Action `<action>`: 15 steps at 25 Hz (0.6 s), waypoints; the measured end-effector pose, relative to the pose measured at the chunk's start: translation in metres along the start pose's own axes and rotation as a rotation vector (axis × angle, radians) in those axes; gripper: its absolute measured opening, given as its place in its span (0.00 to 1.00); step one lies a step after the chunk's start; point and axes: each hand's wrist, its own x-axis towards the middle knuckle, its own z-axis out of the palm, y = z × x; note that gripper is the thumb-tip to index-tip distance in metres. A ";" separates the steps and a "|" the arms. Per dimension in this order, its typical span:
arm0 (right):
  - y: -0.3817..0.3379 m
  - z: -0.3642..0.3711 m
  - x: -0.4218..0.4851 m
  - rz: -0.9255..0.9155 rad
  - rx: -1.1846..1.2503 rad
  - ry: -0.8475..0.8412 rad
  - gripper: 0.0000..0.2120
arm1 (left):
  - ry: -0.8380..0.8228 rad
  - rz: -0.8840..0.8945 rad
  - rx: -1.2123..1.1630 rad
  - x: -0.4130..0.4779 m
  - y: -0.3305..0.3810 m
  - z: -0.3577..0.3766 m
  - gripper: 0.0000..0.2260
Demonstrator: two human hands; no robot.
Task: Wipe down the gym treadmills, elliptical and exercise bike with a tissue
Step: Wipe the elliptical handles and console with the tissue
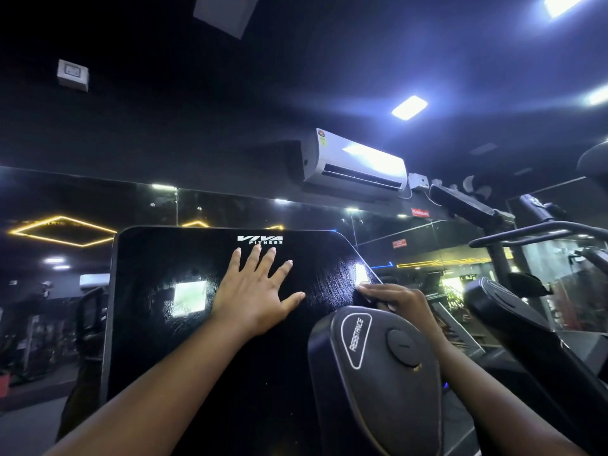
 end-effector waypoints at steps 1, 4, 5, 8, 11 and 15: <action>-0.004 -0.007 -0.012 -0.003 0.020 -0.003 0.16 | -0.003 0.001 0.003 0.000 0.000 0.000 0.31; -0.006 -0.017 -0.013 0.061 0.014 0.047 0.13 | -0.001 0.002 0.002 -0.001 0.001 0.001 0.31; -0.004 -0.015 0.002 0.077 -0.016 0.085 0.15 | 0.005 0.001 0.004 -0.001 0.001 0.001 0.31; 0.002 0.014 0.068 0.075 -0.064 0.058 0.19 | 0.009 0.001 0.003 -0.001 0.001 0.003 0.31; 0.005 0.044 0.106 0.040 -0.074 -0.142 0.25 | 0.017 -0.005 -0.008 0.000 0.000 0.003 0.30; 0.033 0.035 0.090 0.070 -0.123 -0.109 0.30 | 0.018 -0.001 -0.014 0.002 0.001 0.005 0.30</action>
